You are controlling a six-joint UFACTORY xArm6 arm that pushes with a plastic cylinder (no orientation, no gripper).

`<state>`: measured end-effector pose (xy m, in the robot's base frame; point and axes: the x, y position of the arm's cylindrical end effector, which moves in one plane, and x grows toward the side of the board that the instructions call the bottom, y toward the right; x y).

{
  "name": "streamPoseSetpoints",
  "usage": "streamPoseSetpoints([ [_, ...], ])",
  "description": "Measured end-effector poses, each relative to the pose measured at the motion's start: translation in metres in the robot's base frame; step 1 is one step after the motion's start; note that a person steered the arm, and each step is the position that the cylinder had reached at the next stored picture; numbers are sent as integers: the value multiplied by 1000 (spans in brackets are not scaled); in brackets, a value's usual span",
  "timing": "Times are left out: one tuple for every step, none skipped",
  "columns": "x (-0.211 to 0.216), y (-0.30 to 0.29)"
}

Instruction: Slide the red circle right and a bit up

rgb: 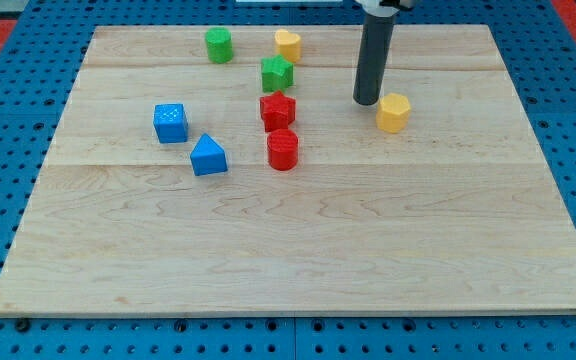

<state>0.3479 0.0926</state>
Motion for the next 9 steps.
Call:
streamPoseSetpoints([
  [19, 9],
  [19, 47],
  [19, 76],
  [22, 82],
  [28, 79],
  [76, 42],
  [139, 25],
  [160, -26],
  [145, -106],
])
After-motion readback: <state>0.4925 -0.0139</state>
